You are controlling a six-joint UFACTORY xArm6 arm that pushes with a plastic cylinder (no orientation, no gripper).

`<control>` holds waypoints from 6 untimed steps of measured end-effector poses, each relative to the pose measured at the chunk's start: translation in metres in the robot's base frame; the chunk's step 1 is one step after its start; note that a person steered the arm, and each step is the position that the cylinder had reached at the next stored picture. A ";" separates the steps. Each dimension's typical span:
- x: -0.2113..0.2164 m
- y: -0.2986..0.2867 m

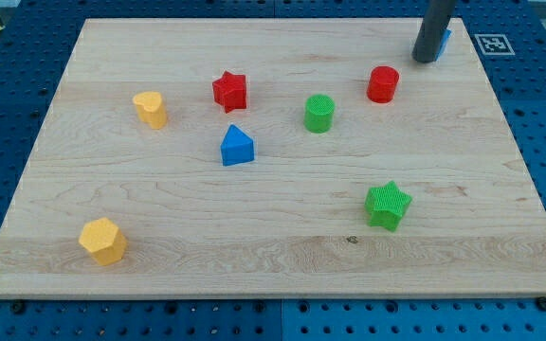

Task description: Move your arm to the center left

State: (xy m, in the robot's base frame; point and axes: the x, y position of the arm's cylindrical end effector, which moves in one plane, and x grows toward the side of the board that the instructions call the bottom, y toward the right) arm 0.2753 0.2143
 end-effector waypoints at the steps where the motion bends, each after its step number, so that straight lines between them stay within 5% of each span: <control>1: -0.016 0.002; 2: -0.016 -0.005; 4: -0.013 -0.223; 6: 0.044 -0.429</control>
